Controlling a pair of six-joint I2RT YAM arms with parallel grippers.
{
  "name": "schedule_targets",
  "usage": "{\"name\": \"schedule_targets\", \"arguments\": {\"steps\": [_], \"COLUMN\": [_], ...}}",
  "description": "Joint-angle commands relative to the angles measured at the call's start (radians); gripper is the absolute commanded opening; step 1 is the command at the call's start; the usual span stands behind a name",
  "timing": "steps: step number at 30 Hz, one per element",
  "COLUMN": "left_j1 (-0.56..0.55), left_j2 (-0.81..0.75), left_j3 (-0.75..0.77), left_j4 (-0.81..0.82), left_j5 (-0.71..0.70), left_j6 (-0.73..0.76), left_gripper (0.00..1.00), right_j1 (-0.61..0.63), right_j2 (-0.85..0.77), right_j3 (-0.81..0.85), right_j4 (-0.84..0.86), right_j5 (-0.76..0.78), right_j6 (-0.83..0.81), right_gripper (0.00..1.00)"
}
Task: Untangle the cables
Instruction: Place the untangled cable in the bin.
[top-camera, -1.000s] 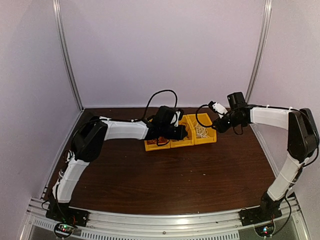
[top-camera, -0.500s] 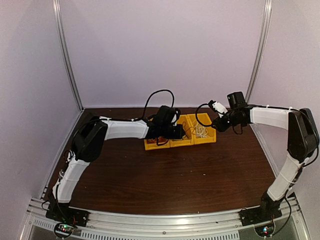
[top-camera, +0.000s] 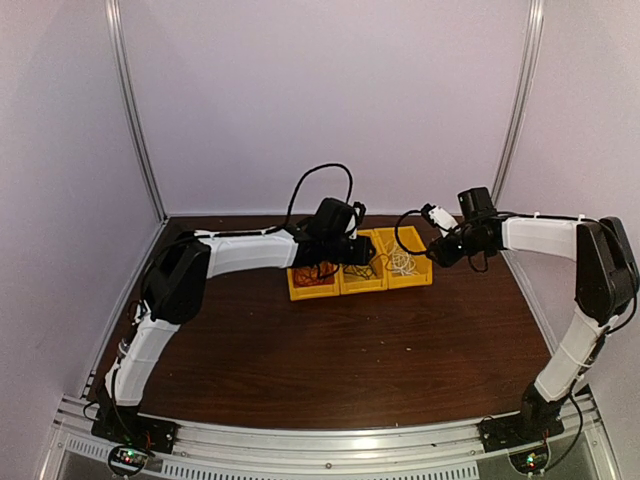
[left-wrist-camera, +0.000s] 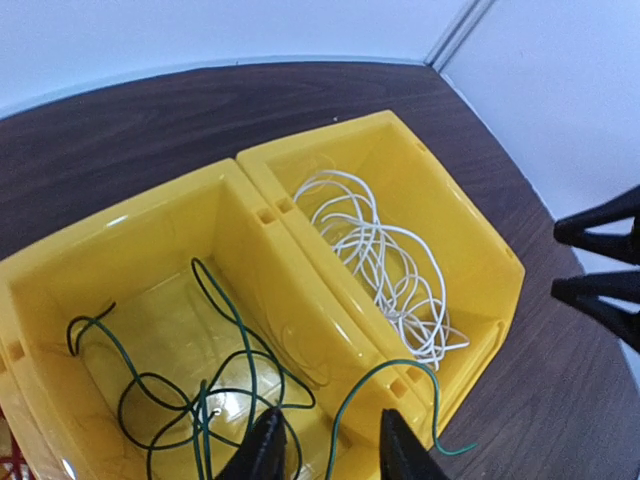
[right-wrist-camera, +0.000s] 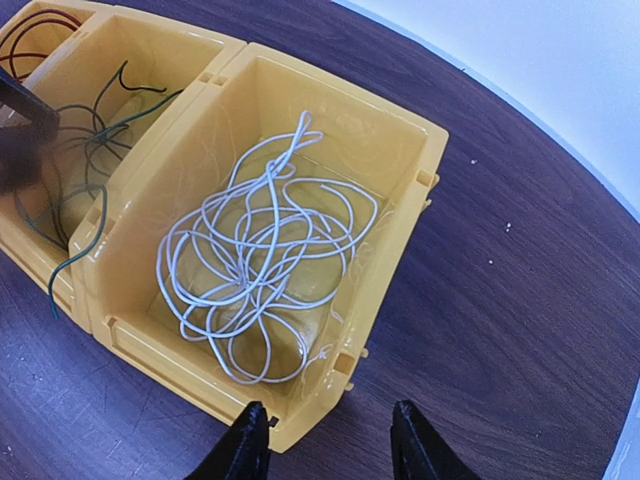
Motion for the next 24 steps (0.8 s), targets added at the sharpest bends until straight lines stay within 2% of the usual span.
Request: {"name": "schedule_targets", "arguments": {"steps": [1,7,15,18,21,24], "left_j1": [-0.001,0.001,0.001,0.002,0.001,0.001], "left_j2": [0.017,0.061,0.145,0.156,0.152,0.148], "left_j3": [0.082,0.123,0.214,0.227,0.224,0.216], "left_j4": [-0.055,-0.133,-0.174,-0.169,-0.163,-0.150], "left_j5": [0.051,0.056,0.059,0.048,0.035,0.045], "left_j6": [0.096,0.184,0.200,0.193,0.173,0.169], "left_gripper": [0.41,0.44,0.43,0.34,0.16,0.09], "right_j1": [-0.004,-0.006,-0.007,-0.008,-0.011,-0.011], "right_j2": [-0.035,-0.039,-0.041,-0.044,-0.045,-0.044], "right_j3": [-0.007,-0.009,-0.009,-0.011,-0.012,-0.012], "right_j4": [0.015,0.012,0.008,0.008,0.009,0.008], "right_j5": [-0.014,-0.026,-0.039,-0.042,-0.045,-0.051], "right_j6": [0.011,0.008,0.008,0.008,0.009,0.007], "right_gripper": [0.42,0.42,0.42,0.42,0.42,0.42]}}
